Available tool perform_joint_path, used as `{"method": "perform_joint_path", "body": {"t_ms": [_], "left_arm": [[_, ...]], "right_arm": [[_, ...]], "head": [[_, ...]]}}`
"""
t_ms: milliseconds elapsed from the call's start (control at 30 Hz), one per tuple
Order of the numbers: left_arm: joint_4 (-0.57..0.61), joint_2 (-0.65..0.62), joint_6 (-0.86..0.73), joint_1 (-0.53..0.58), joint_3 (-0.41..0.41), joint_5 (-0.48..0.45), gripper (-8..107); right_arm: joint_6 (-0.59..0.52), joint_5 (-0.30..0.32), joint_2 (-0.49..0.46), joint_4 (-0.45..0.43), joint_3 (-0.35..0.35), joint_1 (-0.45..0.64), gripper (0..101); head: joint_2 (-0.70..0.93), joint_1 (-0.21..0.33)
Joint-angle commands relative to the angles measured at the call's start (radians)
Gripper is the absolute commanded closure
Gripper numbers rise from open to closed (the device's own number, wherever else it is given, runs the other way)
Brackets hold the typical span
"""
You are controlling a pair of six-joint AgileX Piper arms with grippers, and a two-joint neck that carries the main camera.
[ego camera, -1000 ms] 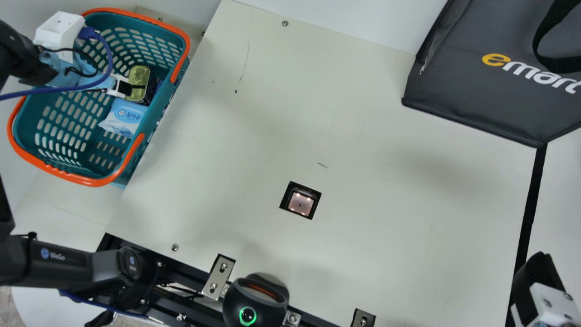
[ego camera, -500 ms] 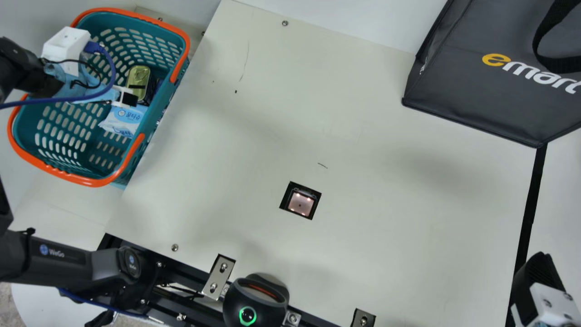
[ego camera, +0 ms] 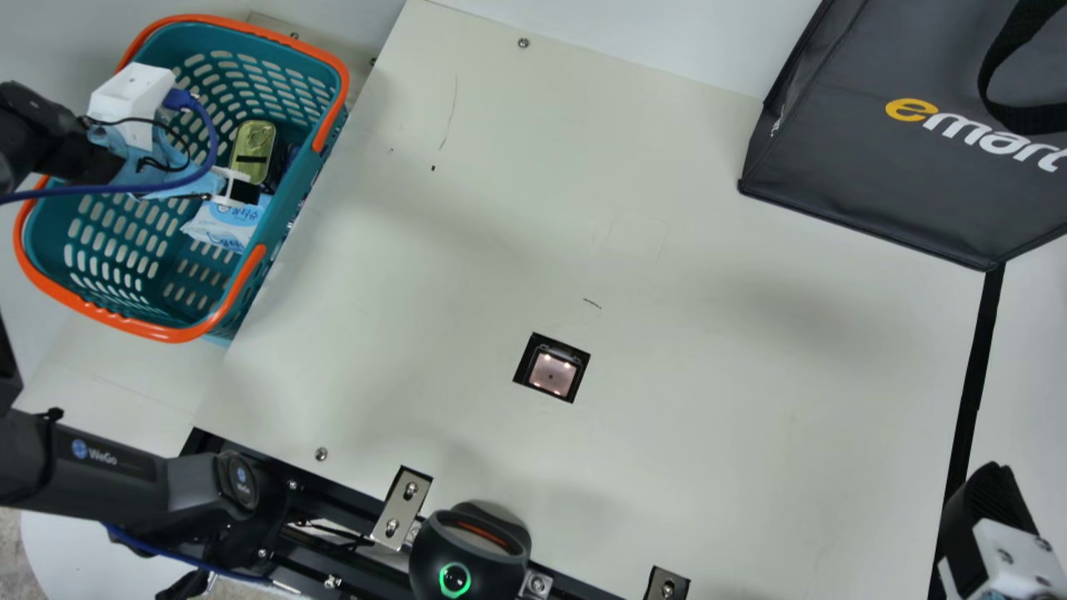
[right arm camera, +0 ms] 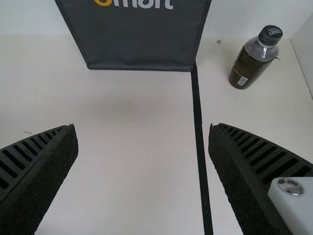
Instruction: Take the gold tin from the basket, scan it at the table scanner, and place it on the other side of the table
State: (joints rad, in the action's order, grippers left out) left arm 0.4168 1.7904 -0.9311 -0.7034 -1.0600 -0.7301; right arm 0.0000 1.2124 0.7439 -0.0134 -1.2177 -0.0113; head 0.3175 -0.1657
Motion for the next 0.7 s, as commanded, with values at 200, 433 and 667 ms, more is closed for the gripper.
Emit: {"method": "perform_joint_path", "body": {"t_ms": [200, 433, 667], "left_arm": [[0.000, 0.015, 0.072, 0.020, 0.018, 0.104, 9], [-0.040, 0.018, 0.210, 0.053, 0.061, 0.244, 9], [-0.107, 0.029, 0.338, 0.079, 0.085, 0.325, 9]], "right_arm": [[0.000, 0.000, 0.000, 0.000, 0.000, 0.000, 6], [0.000, 0.000, 0.000, 0.000, 0.000, 0.000, 6], [0.000, 0.000, 0.000, 0.000, 0.000, 0.000, 6]], "head": [[0.004, 0.027], [0.004, 0.027], [0.004, 0.027]]}}
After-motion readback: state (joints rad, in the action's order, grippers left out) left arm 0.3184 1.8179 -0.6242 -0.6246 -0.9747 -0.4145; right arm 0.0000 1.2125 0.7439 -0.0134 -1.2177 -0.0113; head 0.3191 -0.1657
